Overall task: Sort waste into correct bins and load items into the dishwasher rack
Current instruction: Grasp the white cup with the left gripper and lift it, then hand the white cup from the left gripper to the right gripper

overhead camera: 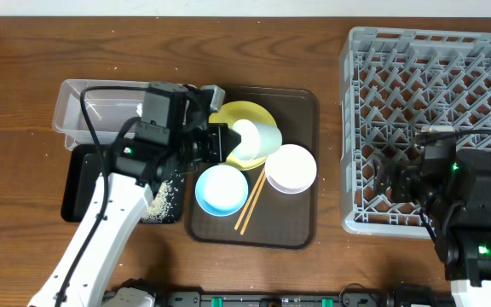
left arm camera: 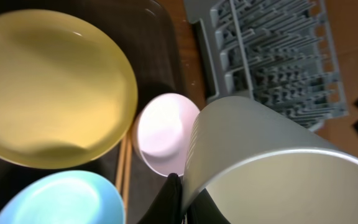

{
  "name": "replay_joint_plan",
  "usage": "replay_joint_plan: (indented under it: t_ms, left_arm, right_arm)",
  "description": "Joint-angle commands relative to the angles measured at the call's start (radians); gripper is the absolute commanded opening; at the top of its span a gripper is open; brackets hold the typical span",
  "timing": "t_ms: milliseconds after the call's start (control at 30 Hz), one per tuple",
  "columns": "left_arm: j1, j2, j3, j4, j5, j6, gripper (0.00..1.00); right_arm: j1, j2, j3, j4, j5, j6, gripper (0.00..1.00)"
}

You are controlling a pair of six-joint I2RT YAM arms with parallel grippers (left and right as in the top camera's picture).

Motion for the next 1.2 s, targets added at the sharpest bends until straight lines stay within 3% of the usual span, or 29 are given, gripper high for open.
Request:
replay_joint_plan:
  t_ms: [0, 333, 700, 867, 1167]
  left_arm:
    - [0.018, 0.015, 0.003, 0.007, 0.142, -0.024, 0.06]
    - [0.018, 0.017, 0.003, 0.049, 0.278, -0.051, 0.06]
    - [0.018, 0.053, 0.003, 0.145, 0.409, -0.194, 0.06]
    - [0.018, 0.084, 0.003, 0.185, 0.495, -0.241, 0.06]
    - [-0.025, 0.109, 0.003, 0.274, 0.562, -0.294, 0.06]
  right_arm:
    - [0.002, 0.019, 0.02, -0.005, -0.085, 0.009, 0.99]
    - [0.002, 0.15, 0.016, 0.009, -0.612, -0.011, 0.99]
    - [0.004, 0.416, 0.007, 0.235, -1.259, -0.179, 0.99]
    - [0.005, 0.496, 0.007, 0.364, -1.343, -0.178, 0.99]
    - [0.065, 0.524, 0.007, 0.497, -1.326, -0.156, 0.99]
